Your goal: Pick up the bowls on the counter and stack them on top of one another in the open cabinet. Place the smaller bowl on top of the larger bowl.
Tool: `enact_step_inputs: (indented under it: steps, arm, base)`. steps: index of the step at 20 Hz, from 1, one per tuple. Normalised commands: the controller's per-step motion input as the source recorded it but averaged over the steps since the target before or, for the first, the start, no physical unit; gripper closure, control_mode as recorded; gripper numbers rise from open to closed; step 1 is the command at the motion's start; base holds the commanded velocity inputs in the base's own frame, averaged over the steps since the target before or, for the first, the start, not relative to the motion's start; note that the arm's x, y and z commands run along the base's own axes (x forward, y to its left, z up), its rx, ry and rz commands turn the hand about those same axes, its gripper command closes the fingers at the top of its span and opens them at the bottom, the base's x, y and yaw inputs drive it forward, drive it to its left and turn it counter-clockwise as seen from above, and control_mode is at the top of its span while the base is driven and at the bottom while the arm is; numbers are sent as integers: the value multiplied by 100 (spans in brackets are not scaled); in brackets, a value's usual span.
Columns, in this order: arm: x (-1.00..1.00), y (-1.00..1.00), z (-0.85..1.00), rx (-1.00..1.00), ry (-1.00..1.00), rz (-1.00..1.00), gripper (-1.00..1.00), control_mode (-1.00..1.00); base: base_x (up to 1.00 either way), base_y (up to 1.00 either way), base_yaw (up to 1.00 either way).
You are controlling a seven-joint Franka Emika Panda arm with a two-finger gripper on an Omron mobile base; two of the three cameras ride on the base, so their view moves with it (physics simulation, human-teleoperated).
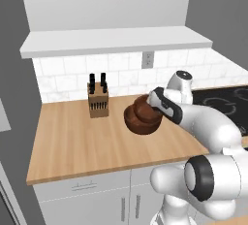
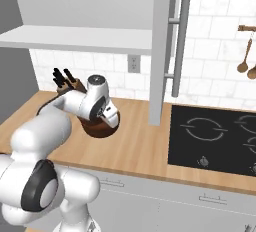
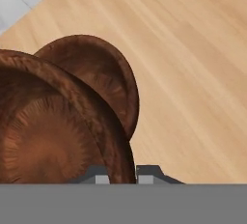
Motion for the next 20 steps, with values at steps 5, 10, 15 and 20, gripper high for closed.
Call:
enact_step_inputs:
  steps: [5, 10, 15, 20]
  arm:
    - [26, 26, -5, 0, 0, 0, 100, -100]
    - [23, 7, -17, 0, 0, 0, 100, -100]
    - [8, -7, -27, 0, 0, 0, 100, -100]
    - [16, 0, -15, 0, 0, 0, 100, -100]
  base:
    - [0, 0, 0]
    - [0, 0, 0]
    - [0, 0, 0]
    - [0, 0, 0]
